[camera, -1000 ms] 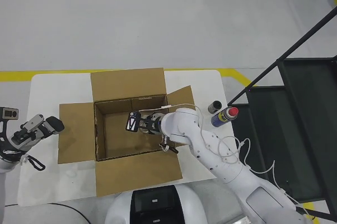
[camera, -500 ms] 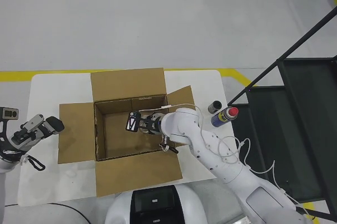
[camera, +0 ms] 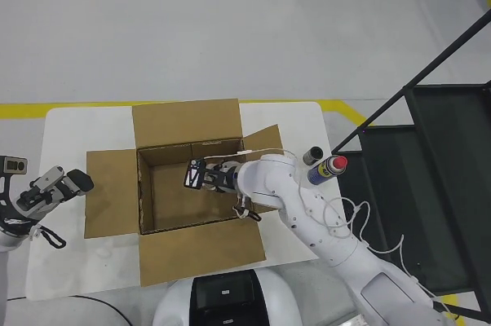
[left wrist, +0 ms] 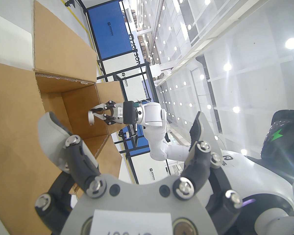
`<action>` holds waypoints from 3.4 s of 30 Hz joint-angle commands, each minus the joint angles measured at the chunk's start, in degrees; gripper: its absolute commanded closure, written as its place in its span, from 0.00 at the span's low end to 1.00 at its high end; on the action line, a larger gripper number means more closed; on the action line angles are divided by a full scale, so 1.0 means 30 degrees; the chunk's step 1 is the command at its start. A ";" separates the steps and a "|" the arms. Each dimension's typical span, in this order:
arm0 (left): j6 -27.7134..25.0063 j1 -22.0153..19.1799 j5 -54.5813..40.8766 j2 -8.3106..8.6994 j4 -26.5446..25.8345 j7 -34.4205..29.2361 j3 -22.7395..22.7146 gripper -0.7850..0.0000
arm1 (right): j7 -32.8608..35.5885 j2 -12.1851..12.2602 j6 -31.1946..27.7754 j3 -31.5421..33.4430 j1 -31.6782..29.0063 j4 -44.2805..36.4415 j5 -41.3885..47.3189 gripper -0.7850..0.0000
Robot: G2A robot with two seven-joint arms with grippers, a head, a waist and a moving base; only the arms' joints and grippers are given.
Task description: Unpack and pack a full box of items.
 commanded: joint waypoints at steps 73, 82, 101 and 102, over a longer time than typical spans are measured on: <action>0.0000 0.0000 0.0000 0.0000 0.0000 0.0000 0.0000 0.00 | -0.0384 0.3956 0.1379 1.3835 -1.6868 -0.7983 0.1141 1.00; 0.0000 0.0000 0.0000 0.0000 0.0000 0.0000 0.0000 0.00 | -0.0204 0.4020 0.0839 1.1978 -1.4143 -0.3836 0.1349 1.00; 0.0000 0.0000 0.0000 0.0000 0.0000 0.0000 0.0000 0.00 | -0.0893 0.4008 0.3787 1.0102 -1.2064 -0.0146 -0.0479 0.93; 0.0000 0.0000 0.0000 0.0000 0.0000 0.0000 0.0000 0.00 | -0.0777 0.4008 0.3789 0.9970 -1.1923 0.0034 -0.0606 0.96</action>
